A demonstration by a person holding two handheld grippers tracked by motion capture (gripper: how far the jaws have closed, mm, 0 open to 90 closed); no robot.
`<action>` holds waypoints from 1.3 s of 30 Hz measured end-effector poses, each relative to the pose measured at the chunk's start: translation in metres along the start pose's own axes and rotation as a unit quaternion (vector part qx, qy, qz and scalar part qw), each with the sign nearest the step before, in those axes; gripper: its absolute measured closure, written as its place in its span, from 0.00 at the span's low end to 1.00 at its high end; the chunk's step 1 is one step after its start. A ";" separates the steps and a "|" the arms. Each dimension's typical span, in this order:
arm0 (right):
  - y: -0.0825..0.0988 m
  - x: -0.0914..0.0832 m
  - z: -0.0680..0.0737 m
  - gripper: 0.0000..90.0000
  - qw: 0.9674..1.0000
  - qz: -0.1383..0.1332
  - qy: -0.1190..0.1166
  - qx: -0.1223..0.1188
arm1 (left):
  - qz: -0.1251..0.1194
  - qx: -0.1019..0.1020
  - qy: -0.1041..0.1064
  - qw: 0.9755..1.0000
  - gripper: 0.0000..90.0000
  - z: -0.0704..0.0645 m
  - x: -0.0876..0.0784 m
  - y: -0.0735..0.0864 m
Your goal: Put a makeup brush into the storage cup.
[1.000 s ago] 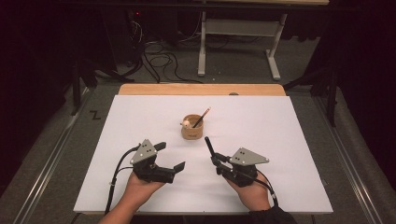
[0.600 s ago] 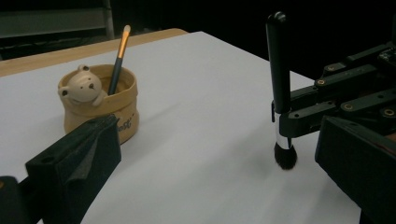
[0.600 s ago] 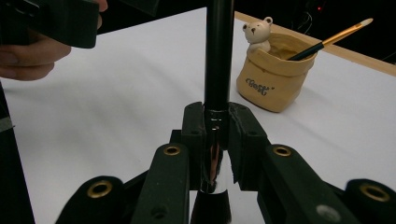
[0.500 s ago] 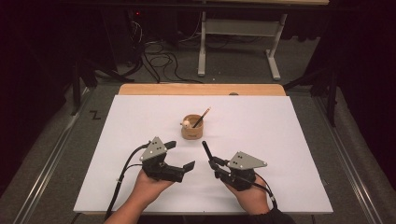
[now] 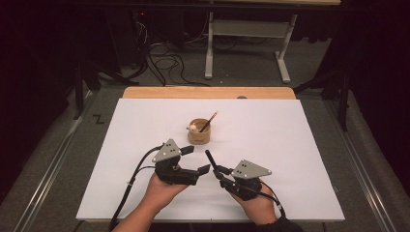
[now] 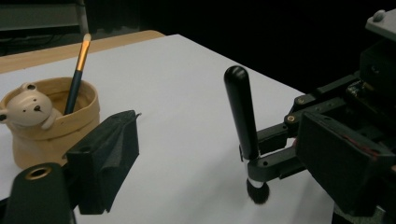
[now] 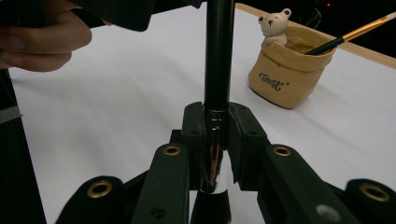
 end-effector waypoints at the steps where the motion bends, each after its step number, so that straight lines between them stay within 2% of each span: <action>1: 0.000 0.000 0.000 0.87 1.000 0.000 0.001 -0.002 | 0.000 -0.001 0.000 1.000 0.18 0.000 0.000 -0.001; 3: 0.000 0.001 0.001 0.87 1.000 0.000 -0.001 -0.003 | -0.002 -0.004 0.002 1.000 0.20 -0.001 0.002 -0.003; 10: 0.001 0.001 0.003 0.87 1.000 0.002 -0.003 -0.004 | -0.009 -0.012 0.017 1.000 0.39 -0.003 0.005 -0.006; 15: 0.002 0.002 0.003 0.87 1.000 0.003 -0.003 -0.008 | -0.003 -0.012 0.024 1.000 0.48 -0.005 0.007 -0.008; 21: 0.003 0.003 0.004 0.87 1.000 0.007 -0.004 -0.007 | 0.005 -0.025 0.034 0.999 0.56 -0.003 0.008 -0.007; 26: 0.003 0.004 0.004 0.87 1.000 0.006 -0.005 -0.011 | 0.008 -0.031 0.038 0.999 0.59 -0.001 0.006 -0.008; 35: 0.003 0.004 0.004 0.87 1.000 0.007 -0.006 -0.016 | 0.021 -0.025 0.037 0.999 0.59 -0.001 0.005 -0.006; 39: 0.004 0.003 0.002 0.87 1.000 0.009 0.003 -0.019 | 0.025 -0.020 0.035 0.999 0.59 -0.002 0.006 -0.004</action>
Point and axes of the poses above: each handheld gripper's, and its own axes: x roughly forward along the jaws, y roughly out of its underside, z roughly to its left, the point moved 7 cm from there along x, roughly forward along the jaws, and after that the axes turned 10 degrees about x, right-handed, at the moved point
